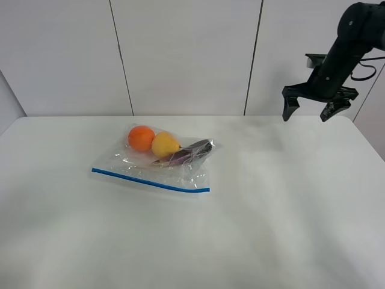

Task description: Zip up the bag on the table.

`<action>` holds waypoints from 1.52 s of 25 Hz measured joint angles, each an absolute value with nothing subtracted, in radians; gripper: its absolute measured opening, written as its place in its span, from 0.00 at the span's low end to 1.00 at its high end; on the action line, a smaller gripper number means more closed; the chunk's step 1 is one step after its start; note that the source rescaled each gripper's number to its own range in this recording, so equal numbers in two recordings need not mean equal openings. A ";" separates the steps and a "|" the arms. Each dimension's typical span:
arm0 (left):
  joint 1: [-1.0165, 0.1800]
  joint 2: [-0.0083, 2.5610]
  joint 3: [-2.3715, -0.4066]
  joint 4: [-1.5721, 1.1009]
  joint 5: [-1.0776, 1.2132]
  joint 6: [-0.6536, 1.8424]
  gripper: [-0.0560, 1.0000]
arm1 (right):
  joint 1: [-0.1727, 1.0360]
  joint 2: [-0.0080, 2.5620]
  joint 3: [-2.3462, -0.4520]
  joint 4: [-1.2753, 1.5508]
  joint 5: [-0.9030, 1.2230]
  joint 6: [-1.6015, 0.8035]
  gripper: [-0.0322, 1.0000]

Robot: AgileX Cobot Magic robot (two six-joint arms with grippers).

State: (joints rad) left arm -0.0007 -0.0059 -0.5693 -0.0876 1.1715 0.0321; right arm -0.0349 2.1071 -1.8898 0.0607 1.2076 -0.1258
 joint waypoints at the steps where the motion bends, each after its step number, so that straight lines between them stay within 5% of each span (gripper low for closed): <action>1: -0.001 -0.006 -0.569 -0.088 1.172 0.032 1.00 | -0.044 2.082 -1.856 0.061 1.208 -0.130 1.00; 16: -0.001 -0.006 -0.569 -0.088 1.172 0.031 1.00 | -0.045 1.380 -1.014 0.071 1.208 -0.139 1.00; 25: -0.001 -0.006 -0.569 -0.088 1.172 0.031 1.00 | -0.045 0.912 -0.556 0.069 1.018 -0.129 1.00; 38: -0.001 -0.006 -0.569 -0.088 1.172 0.031 1.00 | 0.061 0.560 -0.494 -0.031 1.023 0.000 1.00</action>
